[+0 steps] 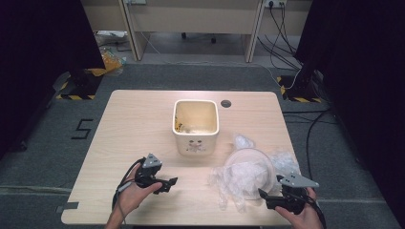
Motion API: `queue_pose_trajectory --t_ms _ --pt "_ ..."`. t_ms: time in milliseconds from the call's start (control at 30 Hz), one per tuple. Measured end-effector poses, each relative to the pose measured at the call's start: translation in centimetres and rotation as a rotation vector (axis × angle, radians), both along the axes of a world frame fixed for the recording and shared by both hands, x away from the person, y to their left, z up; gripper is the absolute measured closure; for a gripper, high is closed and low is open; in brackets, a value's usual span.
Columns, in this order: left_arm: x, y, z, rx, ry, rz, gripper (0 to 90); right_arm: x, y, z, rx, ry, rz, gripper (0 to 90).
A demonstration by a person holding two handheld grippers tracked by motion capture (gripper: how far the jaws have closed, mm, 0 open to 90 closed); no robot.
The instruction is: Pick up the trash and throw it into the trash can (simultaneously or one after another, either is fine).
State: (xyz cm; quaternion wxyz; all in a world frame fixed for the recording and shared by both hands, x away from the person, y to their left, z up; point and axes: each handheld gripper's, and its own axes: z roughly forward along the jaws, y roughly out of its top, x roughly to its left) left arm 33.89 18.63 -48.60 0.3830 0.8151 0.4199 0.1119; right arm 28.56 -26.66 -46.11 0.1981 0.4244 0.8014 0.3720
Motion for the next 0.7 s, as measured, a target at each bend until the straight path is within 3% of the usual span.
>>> queue_pose_trajectory --t_ms 133,333,567,633,700 --pt "-0.5 2.2 -0.9 0.01 0.007 0.048 15.5 0.2 0.7 0.2 -0.001 -0.005 0.004 15.2" --pt "-0.7 3.4 -1.5 0.043 0.002 0.081 15.4 0.8 2.0 0.8 -0.023 -0.041 0.025 15.2" --pt "-1.1 4.1 -2.6 0.06 0.009 0.085 14.8 1.5 3.5 1.6 -0.015 -0.067 0.057 15.1" --pt "-1.2 4.4 -3.1 0.084 -0.023 0.075 14.6 2.0 3.9 1.6 -0.018 -0.065 0.067 15.2" --pt "-1.3 4.5 -3.2 0.081 -0.028 0.078 14.6 2.5 4.3 1.5 -0.028 -0.065 0.057 15.2"
